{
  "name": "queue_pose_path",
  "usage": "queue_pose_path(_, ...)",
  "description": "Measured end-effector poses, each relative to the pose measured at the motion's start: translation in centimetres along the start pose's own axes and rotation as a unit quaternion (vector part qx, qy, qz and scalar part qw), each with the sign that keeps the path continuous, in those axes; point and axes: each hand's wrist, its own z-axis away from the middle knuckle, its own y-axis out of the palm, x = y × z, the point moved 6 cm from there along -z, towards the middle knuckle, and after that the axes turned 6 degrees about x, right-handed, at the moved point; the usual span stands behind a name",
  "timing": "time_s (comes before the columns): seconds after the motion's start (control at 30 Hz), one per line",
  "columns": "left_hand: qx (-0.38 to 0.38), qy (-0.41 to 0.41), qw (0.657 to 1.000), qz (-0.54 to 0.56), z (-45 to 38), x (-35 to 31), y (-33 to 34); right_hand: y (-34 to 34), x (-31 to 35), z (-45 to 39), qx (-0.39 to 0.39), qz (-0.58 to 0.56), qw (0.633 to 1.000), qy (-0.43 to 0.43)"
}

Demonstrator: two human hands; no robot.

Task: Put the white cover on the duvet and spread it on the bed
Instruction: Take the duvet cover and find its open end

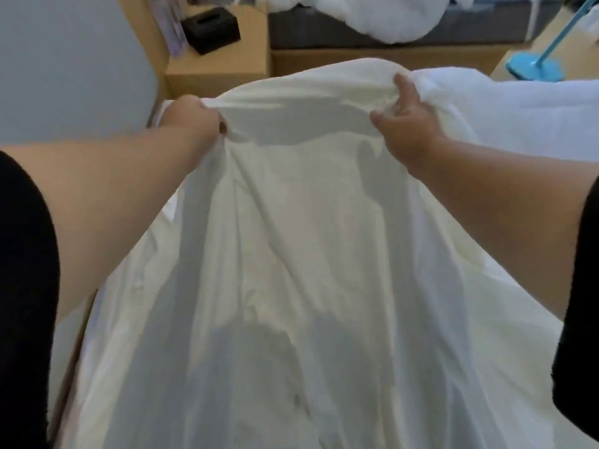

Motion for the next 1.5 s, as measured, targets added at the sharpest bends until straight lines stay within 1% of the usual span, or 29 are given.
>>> queue_pose_path(0.03,0.039,0.017,0.999,-0.011,0.4,1.6,2.1,1.4,-1.4,0.5,0.039,0.026,0.999,-0.001)
queue_pose_path(0.07,0.095,0.023,0.994,-0.039,1.3,3.4,4.6,2.9,-3.0,1.3,0.067,0.061,0.996,-0.01)
queue_pose_path(0.13,0.202,0.022,0.965,-0.167,4.2,7.5,9.9,6.2,-6.6,4.0,0.094,0.141,0.985,-0.026)
queue_pose_path(0.17,0.23,0.032,0.946,-0.227,5.7,9.6,12.5,8.1,-8.6,5.8,0.112,0.176,0.978,-0.023)
queue_pose_path(0.23,0.271,0.069,0.922,-0.269,9.4,13.5,17.4,12.6,-13.2,10.3,0.185,0.253,0.95,-0.002)
queue_pose_path(0.3,0.303,0.094,0.904,-0.285,13.5,17.6,21.2,16.1,-17.4,14.6,0.269,0.316,0.91,0.021)
queue_pose_path(0.33,0.315,0.105,0.893,-0.305,15.5,19.5,22.2,17.2,-19.2,16.0,0.3,0.333,0.893,0.031)
queue_pose_path(0.37,0.321,0.115,0.888,-0.309,17.2,21.5,22.9,17.7,-20.6,16.9,0.321,0.341,0.883,0.038)
queue_pose_path(0.4,0.321,0.12,0.89,-0.3,18.8,23.2,23.1,17.8,-21.6,17.1,0.327,0.342,0.88,0.043)
queue_pose_path(0.5,0.289,0.113,0.916,-0.254,21.6,26.9,21.7,17.9,-22.4,16.6,0.328,0.341,0.88,0.051)
queue_pose_path(0.6,0.231,0.081,0.945,-0.218,22.9,28.7,19.4,18.6,-21.1,17.0,0.312,0.365,0.873,0.085)
queue_pose_path(0.63,0.205,0.072,0.954,-0.208,23.3,29.0,18.4,18.8,-20.2,17.7,0.298,0.366,0.876,0.096)
queue_pose_path(0.7,0.112,0.037,0.977,-0.176,23.9,29.2,15.4,20.0,-18.1,19.9,0.281,0.351,0.889,0.086)
queue_pose_path(0.73,0.063,0.004,0.987,-0.15,24.3,29.6,13.8,20.9,-16.9,21.5,0.284,0.342,0.893,0.063)
queue_pose_path(0.8,-0.018,-0.096,0.991,-0.093,25.3,31.5,10.5,23.4,-14.4,25.1,0.318,0.323,0.891,0.003)
queue_pose_path(0.87,-0.061,-0.234,0.97,-0.014,26.5,36.0,7.9,26.1,-11.5,28.7,0.365,0.293,0.883,-0.041)
queue_pose_path(0.9,-0.054,-0.298,0.953,0.007,27.1,38.6,7.0,27.5,-9.9,30.3,0.386,0.275,0.878,-0.061)
queue_pose_path(0.93,-0.03,-0.335,0.942,0.008,27.7,40.9,6.5,28.7,-8.2,31.6,0.403,0.261,0.873,-0.086)
queue_pose_path(1.0,0.063,-0.355,0.933,-0.006,28.3,44.5,6.3,31.4,-4.3,33.6,0.419,0.252,0.856,-0.171)
queue_pose_path(1.07,0.139,-0.352,0.925,0.033,28.2,46.4,6.6,34.4,-0.1,34.7,0.414,0.252,0.832,-0.272)
queue_pose_path(1.13,0.187,-0.33,0.924,0.058,27.4,47.0,7.0,38.0,3.8,34.9,0.389,0.238,0.814,-0.36)
queue_pose_path(1.17,0.208,-0.321,0.923,0.045,26.9,47.2,7.3,39.9,5.7,34.6,0.377,0.234,0.805,-0.394)
queue_pose_path(1.2,0.224,-0.306,0.925,0.029,26.5,47.4,7.8,42.0,7.3,34.2,0.386,0.237,0.79,-0.414)
queue_pose_path(1.27,0.25,-0.269,0.93,-0.023,25.7,47.6,8.6,45.8,9.3,33.4,0.426,0.291,0.737,-0.437)
queue_pose_path(1.3,0.242,-0.254,0.936,-0.033,25.3,47.6,8.7,47.3,9.5,32.8,0.447,0.337,0.709,-0.428)
queue_pose_path(1.33,0.222,-0.244,0.944,-0.029,25.0,47.9,8.6,48.4,8.7,31.9,0.469,0.398,0.682,-0.394)
queue_pose_path(1.4,0.175,-0.248,0.953,-0.01,24.8,48.7,7.8,48.1,4.5,29.5,0.502,0.533,0.632,-0.253)
queue_pose_path(1.43,0.156,-0.252,0.955,-0.007,24.7,49.1,7.3,47.1,2.2,28.3,0.502,0.563,0.63,-0.187)
queue_pose_path(1.5,0.142,-0.25,0.958,-0.004,24.6,49.2,6.8,44.7,-1.4,26.6,0.466,0.557,0.682,-0.081)
